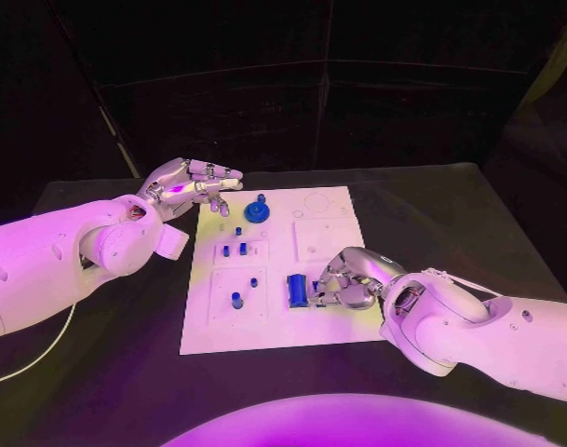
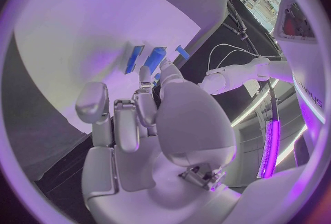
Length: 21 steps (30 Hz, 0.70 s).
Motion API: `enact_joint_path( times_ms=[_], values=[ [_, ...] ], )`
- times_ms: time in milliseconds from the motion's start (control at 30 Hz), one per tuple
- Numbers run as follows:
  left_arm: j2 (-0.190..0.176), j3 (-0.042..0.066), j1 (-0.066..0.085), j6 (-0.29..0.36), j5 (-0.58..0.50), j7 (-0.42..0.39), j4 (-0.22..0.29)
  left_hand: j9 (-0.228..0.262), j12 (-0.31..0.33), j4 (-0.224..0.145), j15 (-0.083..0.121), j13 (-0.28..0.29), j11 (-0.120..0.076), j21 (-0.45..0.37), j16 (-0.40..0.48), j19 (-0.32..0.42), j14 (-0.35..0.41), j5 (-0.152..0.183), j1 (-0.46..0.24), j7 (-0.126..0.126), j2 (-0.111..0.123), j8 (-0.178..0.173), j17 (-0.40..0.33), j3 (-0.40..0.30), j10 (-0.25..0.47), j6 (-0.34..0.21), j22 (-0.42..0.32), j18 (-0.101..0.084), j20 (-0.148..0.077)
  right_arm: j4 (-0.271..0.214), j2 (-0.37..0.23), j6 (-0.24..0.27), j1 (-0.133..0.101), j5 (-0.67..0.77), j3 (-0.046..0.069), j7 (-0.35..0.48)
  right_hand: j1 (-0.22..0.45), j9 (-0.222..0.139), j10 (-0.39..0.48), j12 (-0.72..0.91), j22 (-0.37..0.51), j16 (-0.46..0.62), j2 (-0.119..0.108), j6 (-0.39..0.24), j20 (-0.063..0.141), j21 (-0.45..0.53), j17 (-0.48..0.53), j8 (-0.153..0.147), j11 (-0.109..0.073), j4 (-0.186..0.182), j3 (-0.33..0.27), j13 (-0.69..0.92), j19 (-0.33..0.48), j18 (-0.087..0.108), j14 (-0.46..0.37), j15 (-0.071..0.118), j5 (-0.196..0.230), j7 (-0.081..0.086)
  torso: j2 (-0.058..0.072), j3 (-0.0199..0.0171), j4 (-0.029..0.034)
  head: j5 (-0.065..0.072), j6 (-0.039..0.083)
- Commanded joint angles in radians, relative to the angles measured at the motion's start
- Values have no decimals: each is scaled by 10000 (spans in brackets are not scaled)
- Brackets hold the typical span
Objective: Assemble the parts on the task board
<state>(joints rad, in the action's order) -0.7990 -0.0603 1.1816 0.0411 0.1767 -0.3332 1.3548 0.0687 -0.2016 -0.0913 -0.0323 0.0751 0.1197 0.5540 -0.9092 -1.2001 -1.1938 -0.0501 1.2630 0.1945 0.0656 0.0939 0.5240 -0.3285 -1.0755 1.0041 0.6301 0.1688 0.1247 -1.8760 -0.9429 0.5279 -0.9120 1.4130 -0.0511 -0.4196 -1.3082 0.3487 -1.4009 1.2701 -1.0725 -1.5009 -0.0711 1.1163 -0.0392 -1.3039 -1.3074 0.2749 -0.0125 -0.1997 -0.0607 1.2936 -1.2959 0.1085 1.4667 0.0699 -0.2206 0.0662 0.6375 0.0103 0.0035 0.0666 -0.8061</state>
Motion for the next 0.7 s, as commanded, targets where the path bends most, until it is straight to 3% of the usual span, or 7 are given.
enact_joint_path(
  times_ms=[33, 167, 333, 467, 567, 600, 700],
  values=[
    [-6, 7, 13, -91, -44, -52, 28, -4, -63, 18, -6, -10, 8, -60, -58, 9, 47, 10, -11, -5, -80, 65, -12, 24, 50, -87, -14, 133, 60, 42, 1, 400, -11, 110, 4, 483, -95, 5, -34, -17, 50, -33, 107, -37, 11, -32, -1463, 25, -10, 91, -7, -33, 13, -61, 804, 57, 37, -61, 8, 17, 13, -11, 45],
    [-23, 7, 13, -40, -44, -122, 42, -4, -63, 18, -6, -10, 8, -60, -58, 9, 47, 10, -11, -5, -80, 65, -12, 24, 50, -87, -14, 133, 60, 112, -47, 593, -14, -567, 5, 1039, -194, -129, 95, -192, 301, 68, 205, -596, -38, 114, -1296, -299, 142, 135, -79, -170, 168, -23, 765, -42, -383, 148, -13, 21, -4, -49, 179],
    [14, 7, 13, 48, -255, -266, 46, -4, -96, 34, -11, -10, 12, -78, -79, 1, 62, 11, -22, -3, -78, 82, -30, 57, 74, -104, -35, 131, 63, 156, -211, 393, -73, -3422, 20, 3067, -636, -339, 1011, -1505, 2071, 1116, 433, -1278, -266, 1233, 252, -774, 436, 375, -68, -1269, 1238, 307, 349, -290, -485, 488, -72, 41, 66, 83, 543],
    [106, 6, 12, 231, -734, -423, 16, 1, -119, 65, -15, -8, 6, -98, -80, 13, 89, 11, -66, -24, -68, 105, -43, 100, 82, -90, -50, 128, 69, 580, -185, 38, -453, -5565, 34, 4644, -1052, -434, 2541, -3959, 4536, 3146, 610, -1380, -406, 3088, 2677, -957, 529, 608, 27, -3381, 2615, 709, -344, -369, -210, 609, -199, 91, 153, 174, 819],
    [185, 5, 11, 513, -1204, -577, -51, 16, -174, 92, -14, -2, -31, -190, -38, 135, 271, 9, -73, -99, -93, 177, -84, 137, 81, -15, -101, 127, 76, 1215, 38, -170, -829, -7302, 39, 5760, -1311, -510, 3759, -5975, 5250, 6713, 687, -1519, -511, 4114, 6330, -1114, 662, 651, 136, -5018, 3175, 733, -1785, -526, -175, 735, -318, 131, 191, 239, 984],
    [211, 1, 11, 624, -1373, -643, -76, 30, -216, 89, -8, 6, -71, -268, 45, 248, 437, 4, -51, -169, -110, 231, -128, 135, 28, 65, -140, 125, 79, 1492, 155, -260, -959, -7941, 40, 6119, -1447, -566, 4055, -6512, 5481, 7378, 696, -1692, -591, 4510, 6685, -1233, 758, 669, 199, -5433, 3383, 711, -2100, -630, -159, 833, -352, 140, 194, 260, 1137],
    [279, -12, 7, 886, -1740, -829, -141, 23, -238, 111, -30, -31, -125, -692, 649, 843, 1197, 6, -14, -297, -181, 298, -444, 94, -57, 189, -358, 112, 106, 2292, 498, -544, -1274, -9359, 43, 6890, -1658, -665, 4535, -8032, 6185, 9071, 761, -1888, -902, 5673, 7465, -1385, 1097, 591, 355, -6818, 3906, 660, -2731, -971, -120, 1098, -466, 175, 215, 287, 1418]
  ],
)
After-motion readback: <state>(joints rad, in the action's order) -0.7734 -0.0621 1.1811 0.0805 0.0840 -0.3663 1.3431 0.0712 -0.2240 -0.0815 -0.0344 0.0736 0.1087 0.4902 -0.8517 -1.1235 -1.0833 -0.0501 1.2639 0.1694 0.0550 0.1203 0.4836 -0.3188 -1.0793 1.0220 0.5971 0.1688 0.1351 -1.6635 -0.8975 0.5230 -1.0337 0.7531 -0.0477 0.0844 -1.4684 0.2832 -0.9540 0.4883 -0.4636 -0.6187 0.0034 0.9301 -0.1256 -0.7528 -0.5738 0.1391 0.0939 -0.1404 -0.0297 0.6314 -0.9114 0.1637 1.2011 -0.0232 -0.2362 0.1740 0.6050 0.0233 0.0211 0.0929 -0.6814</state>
